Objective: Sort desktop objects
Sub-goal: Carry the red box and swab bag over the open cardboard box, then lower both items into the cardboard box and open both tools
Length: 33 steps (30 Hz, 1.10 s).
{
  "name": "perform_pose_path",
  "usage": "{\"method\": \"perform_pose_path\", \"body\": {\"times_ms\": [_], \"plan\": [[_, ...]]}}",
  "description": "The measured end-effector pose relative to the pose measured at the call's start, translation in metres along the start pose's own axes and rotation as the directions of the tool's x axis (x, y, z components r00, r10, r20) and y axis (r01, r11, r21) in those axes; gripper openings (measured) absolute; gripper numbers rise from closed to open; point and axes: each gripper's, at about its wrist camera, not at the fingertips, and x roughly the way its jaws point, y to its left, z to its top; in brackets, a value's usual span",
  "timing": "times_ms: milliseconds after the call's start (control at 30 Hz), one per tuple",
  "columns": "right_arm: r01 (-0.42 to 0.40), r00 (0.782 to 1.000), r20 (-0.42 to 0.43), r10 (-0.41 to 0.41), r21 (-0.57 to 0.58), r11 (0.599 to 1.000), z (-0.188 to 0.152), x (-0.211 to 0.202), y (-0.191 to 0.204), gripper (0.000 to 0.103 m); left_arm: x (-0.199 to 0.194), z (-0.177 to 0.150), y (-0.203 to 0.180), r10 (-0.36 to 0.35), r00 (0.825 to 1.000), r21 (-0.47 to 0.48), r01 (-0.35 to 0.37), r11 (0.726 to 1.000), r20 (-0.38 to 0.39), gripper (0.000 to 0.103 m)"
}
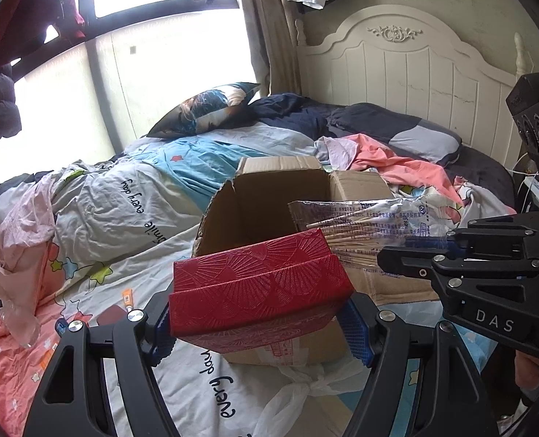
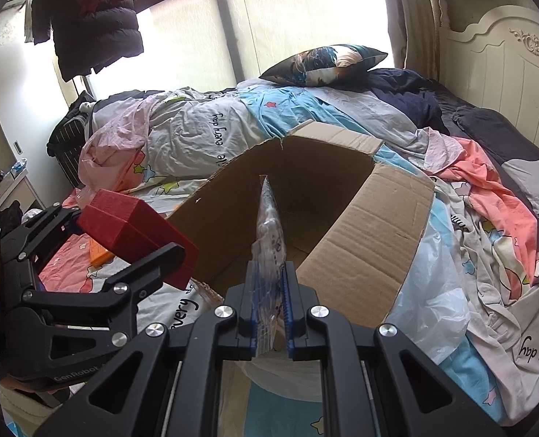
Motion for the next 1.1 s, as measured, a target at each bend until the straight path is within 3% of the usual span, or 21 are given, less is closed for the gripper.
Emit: {"method": "perform_pose_path", "body": {"times_ms": [733, 1100], "plan": [[0.054, 0.991, -0.121, -0.059, -0.042, 0.998, 0.017, 0.052, -0.002, 0.011, 0.053, 0.004, 0.016, -0.016, 0.997, -0.036, 0.013, 0.999, -0.073, 0.076], [0.075, 0.987, -0.135, -0.083, -0.064, 0.995, 0.019, 0.064, -0.002, 0.011, 0.074, 0.003, 0.021, -0.049, 0.993, -0.067, 0.042, 0.997, -0.108, 0.075]]}}
